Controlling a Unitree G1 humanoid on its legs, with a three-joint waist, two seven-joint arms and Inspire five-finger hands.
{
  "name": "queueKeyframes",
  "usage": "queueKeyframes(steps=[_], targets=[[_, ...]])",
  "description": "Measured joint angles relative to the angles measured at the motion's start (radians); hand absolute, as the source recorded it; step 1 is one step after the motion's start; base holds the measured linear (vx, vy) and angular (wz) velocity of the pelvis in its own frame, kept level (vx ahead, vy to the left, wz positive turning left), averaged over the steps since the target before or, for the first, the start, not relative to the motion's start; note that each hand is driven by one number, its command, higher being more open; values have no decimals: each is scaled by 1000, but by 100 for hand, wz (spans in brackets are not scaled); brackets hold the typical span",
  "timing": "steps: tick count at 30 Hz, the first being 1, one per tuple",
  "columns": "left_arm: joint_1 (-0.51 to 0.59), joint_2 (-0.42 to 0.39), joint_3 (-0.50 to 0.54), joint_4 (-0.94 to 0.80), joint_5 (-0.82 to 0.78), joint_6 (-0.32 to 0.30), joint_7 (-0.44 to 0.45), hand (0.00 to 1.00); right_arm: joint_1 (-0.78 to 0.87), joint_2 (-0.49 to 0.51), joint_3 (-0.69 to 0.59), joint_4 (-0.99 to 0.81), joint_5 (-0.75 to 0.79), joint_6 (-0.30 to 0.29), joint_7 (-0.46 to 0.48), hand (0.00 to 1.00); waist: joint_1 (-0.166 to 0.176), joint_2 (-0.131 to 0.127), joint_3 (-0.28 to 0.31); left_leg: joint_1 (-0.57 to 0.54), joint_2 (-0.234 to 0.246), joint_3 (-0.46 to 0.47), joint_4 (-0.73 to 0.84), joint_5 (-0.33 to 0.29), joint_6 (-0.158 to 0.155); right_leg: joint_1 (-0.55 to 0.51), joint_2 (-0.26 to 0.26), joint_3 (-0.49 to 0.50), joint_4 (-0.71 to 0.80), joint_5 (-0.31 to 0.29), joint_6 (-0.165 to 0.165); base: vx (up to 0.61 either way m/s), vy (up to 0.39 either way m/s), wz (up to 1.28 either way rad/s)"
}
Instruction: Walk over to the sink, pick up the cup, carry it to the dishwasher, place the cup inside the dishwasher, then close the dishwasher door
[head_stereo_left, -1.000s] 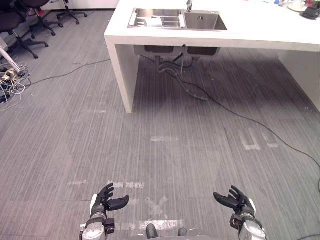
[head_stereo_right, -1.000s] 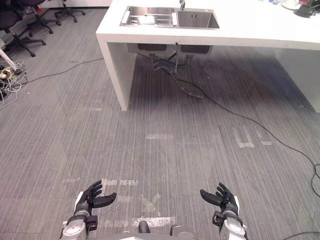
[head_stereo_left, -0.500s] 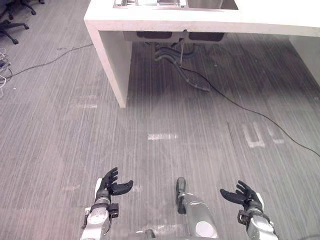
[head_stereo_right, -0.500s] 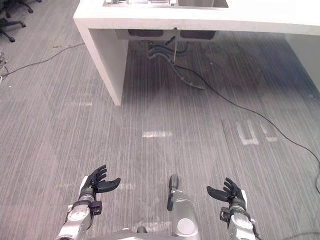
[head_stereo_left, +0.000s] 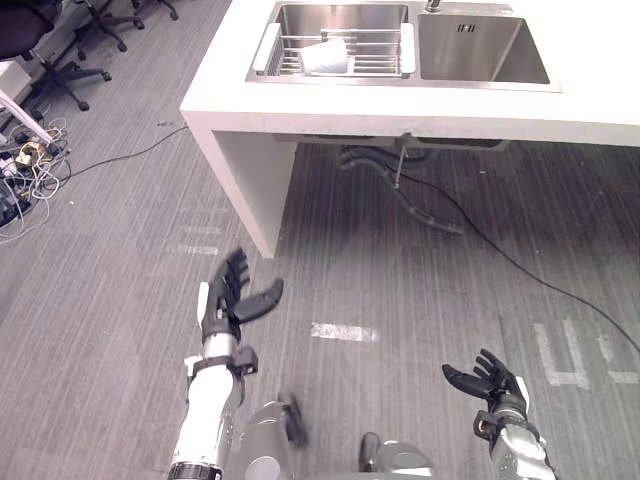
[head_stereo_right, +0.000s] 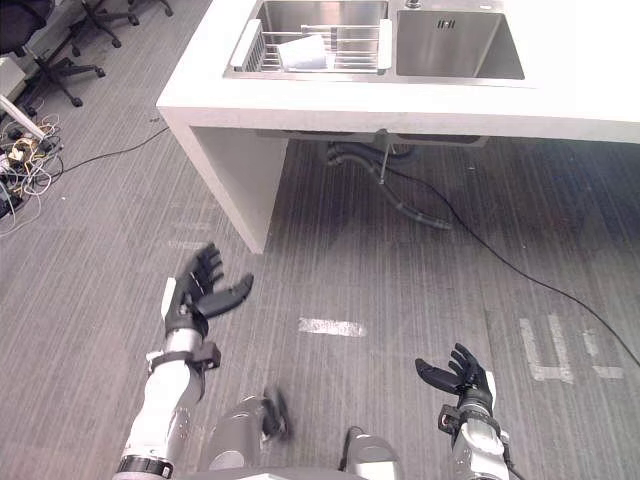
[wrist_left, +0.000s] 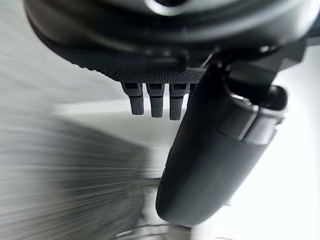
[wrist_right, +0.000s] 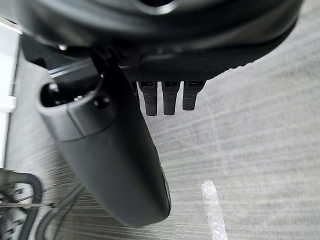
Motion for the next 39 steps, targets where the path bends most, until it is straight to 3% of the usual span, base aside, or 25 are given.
queueKeyframes(steps=[1,2,3,4,5,6,7,8,9,12,13,14,15,16,19,21,22,24,27,28,29,30,32,36,39], targets=[[0,0,9,-85,37,0,12,90,17,16,8,1,-6,1,-4,90,12,-26,-13,-11,-17,-2,71,-12,32,-3,-39,26,61,-56,32,509,238,-48],[-4,-2,11,-130,57,0,21,90,25,18,13,0,-6,1,-3,90,9,-35,-16,-27,-25,6,115,-51,40,-27,-60,34,115,-75,48,541,231,-40],[-16,-5,11,-210,117,-1,44,90,24,19,15,8,-8,3,2,90,8,-36,-16,-40,-23,24,186,-118,59,-106,-91,76,293,-95,81,537,233,-25],[-34,4,12,-246,160,-1,53,90,25,21,15,14,-9,4,8,90,4,-39,-15,-26,-26,34,214,-154,56,-171,-116,100,456,-90,104,528,247,-25],[-65,25,11,-260,208,-1,69,90,27,26,15,21,-13,5,15,90,1,-57,-15,7,-48,41,222,-187,63,-243,-159,123,645,-51,188,512,209,-11],[-95,44,10,-262,240,0,84,90,26,32,18,27,-15,12,22,90,-3,-71,-14,51,-66,48,215,-213,74,-301,-195,147,799,-44,203,523,132,-14],[-118,53,10,-264,277,-1,108,90,23,33,41,27,-16,14,35,90,-12,-70,-14,138,-70,61,185,-238,73,-373,-208,148,910,-63,165,519,105,-21],[-122,59,10,-264,291,-1,120,90,20,34,59,26,-17,13,40,90,-13,-69,-14,179,-70,68,157,-239,72,-398,-208,137,910,-73,143,601,54,-33],[-132,69,5,-264,315,-3,133,90,11,38,88,23,-25,8,56,90,-17,-65,-15,253,-66,78,97,-238,70,-447,-201,110,873,-96,101,390,23,-25],[-156,71,-23,-262,363,-13,140,90,-6,47,116,0,-27,-3,82,90,-31,-53,-9,371,-46,95,5,-237,52,-579,-160,77,674,-106,49,520,-70,-13],[-169,73,-39,-258,383,-13,141,90,-13,44,116,-6,-30,-4,83,90,-45,-37,-6,399,-27,94,-9,-249,29,-623,-131,81,513,-48,30,469,-124,14],[-186,85,-54,-244,405,-14,141,90,-7,42,118,-9,-46,-4,83,90,-57,-39,-11,425,-27,102,0,-276,-17,-634,-111,92,343,122,4,482,-120,27],[-194,97,-68,-235,410,-13,139,90,4,38,119,-10,-47,-5,84,90,-66,-42,-13,445,-22,100,9,-293,-43,-620,-104,105,317,245,-14,562,-163,11],[-201,92,-79,-211,426,-15,137,90,4,8,118,-3,-48,-2,83,90,-64,2,-10,473,19,100,26,-313,-72,-618,-79,108,385,255,-28,568,-167,-3],[-323,113,-132,-114,448,-3,101,90,24,-34,113,-9,-53,4,85,90,-85,12,-14,451,40,82,202,-235,-102,-575,-112,89,493,108,-40,543,-237,24],[-381,124,-167,-65,461,-3,80,90,28,-41,115,-13,-53,4,90,90,-90,10,-12,376,103,83,441,-160,-95,-483,-105,75,445,85,-56,336,-187,12],[-401,140,-189,-54,465,-4,71,90,27,-43,115,-24,-51,4,90,90,-87,10,-12,329,139,102,566,-188,-77,-421,-93,74,394,83,-59,274,-151,-9],[-419,154,-207,-49,484,-4,58,90,27,-48,114,-44,-50,0,91,90,-86,0,-6,269,144,106,604,-223,-64,-348,-90,72,326,83,-60,212,-77,-13],[-459,175,-220,-43,530,-5,32,90,29,-48,114,-49,-48,-1,93,90,-75,1,-7,203,111,107,377,-245,-36,-300,-95,71,273,83,-59,169,27,-3],[-471,175,-222,-33,545,-4,21,90,33,-48,113,-48,-46,-1,95,90,-74,3,-7,196,85,100,260,-226,-37,-297,-97,66,271,82,-50,172,127,8],[-490,175,-234,-3,562,-1,8,90,43,-52,112,-49,-46,0,96,90,-74,21,-17,195,62,93,103,-110,-40,-300,-92,60,276,74,-24,144,138,11],[-499,174,-242,11,570,5,-4,90,50,-57,112,-49,-46,-1,97,90,-76,40,-21,192,61,87,52,-32,-45,-301,-78,56,283,65,-10,154,172,18],[-501,183,-270,68,584,14,-42,90,63,-31,104,-41,-46,2,99,90,-74,9,-16,220,21,97,-13,-53,-22,-318,-109,64,315,41,19,125,136,14],[-492,212,-299,125,603,68,-100,90,63,-4,90,-33,-46,5,99,90,-75,5,-15,233,-24,120,-74,-39,-1,-334,-139,84,302,44,27,80,86,-3],[-492,219,-315,134,620,75,-129,90,60,19,90,-33,-47,5,101,90,-77,5,-15,246,-35,131,-102,-37,1,-328,-142,93,282,49,35,72,37,-10]])
